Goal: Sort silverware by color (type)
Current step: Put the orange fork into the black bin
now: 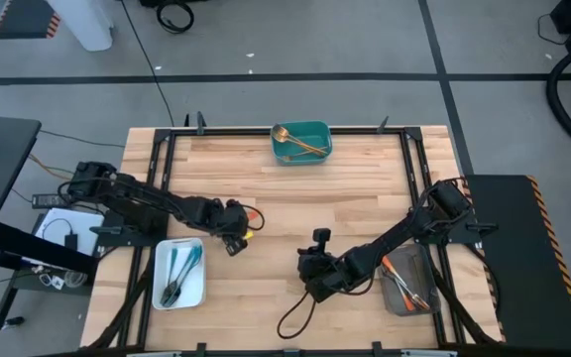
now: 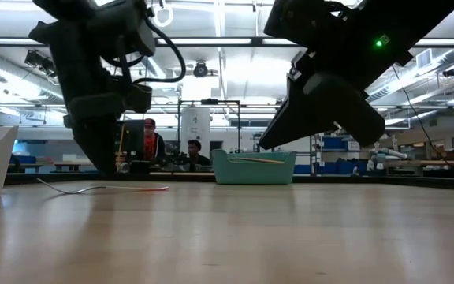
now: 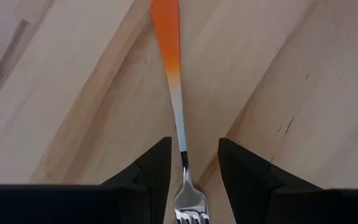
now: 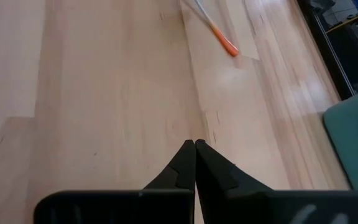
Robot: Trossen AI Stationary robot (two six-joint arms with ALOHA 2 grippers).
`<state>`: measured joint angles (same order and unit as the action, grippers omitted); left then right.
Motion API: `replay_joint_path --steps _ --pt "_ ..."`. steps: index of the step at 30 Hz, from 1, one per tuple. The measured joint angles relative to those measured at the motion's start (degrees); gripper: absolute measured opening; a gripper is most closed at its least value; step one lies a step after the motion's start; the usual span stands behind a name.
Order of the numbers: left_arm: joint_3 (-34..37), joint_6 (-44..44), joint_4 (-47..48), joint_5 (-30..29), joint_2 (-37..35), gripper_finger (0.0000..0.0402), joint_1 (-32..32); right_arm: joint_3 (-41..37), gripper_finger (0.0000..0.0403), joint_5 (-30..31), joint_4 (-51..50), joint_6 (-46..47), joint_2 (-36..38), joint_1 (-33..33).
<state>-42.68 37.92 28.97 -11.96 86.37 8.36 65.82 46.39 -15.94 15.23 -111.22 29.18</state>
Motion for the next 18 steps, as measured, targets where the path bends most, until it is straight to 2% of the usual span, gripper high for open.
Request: replay_joint_path --steps 4,11,18 --pt "0.2 -0.8 -0.5 0.3 0.0 0.0141 -0.2 0.0 0.0009 -0.1 0.0 0.1 0.0 0.3" --pt "7.7 1.0 -10.9 2.6 -0.6 0.0141 -1.2 0.0 0.0009 -0.1 0.0 0.1 0.0 0.8" --pt "7.8 1.2 -11.5 3.1 -0.5 0.0127 -1.0 0.0 0.0009 0.0 0.1 0.0 0.0 0.8"
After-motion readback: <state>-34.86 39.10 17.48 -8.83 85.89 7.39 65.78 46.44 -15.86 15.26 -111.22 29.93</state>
